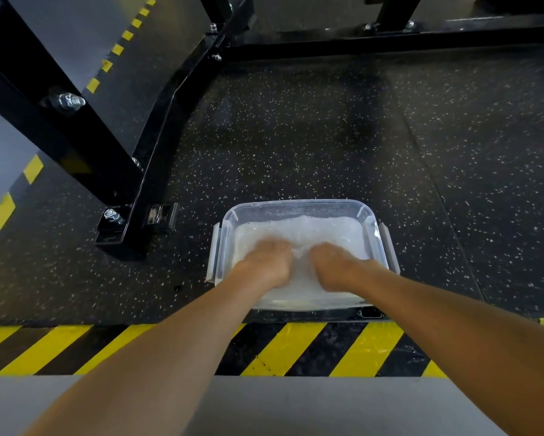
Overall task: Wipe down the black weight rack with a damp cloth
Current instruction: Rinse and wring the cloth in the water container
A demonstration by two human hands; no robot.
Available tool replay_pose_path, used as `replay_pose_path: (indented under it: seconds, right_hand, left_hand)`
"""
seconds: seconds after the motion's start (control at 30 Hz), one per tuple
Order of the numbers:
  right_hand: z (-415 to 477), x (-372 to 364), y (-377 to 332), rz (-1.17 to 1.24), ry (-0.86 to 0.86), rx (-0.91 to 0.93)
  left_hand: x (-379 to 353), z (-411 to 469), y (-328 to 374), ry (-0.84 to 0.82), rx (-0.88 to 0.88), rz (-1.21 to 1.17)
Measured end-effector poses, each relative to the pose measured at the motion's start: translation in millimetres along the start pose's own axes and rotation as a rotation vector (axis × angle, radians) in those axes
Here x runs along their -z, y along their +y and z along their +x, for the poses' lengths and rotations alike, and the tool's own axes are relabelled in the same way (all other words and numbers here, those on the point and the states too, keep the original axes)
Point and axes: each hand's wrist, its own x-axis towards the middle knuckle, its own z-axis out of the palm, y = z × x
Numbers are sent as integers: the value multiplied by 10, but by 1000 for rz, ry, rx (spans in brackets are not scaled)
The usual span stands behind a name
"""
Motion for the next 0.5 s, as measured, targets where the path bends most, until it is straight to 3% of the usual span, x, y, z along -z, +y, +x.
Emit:
replay_pose_path:
  seconds: [0.17,0.27,0.37,0.5]
  right_hand:
    - [115,45,-87,650,40,-230]
    - [138,-12,-180,837,122,-287]
    - [104,-10,-253,788,146,-256]
    - [114,54,-97,461,225,-173]
  left_hand:
    - [105,-15,135,-125,222,-787]
    - [84,-29,162,-123,356,-1147]
    - [66,15,81,-91,237,-1140]
    - [196,-79,-48,-195,82,-1017]
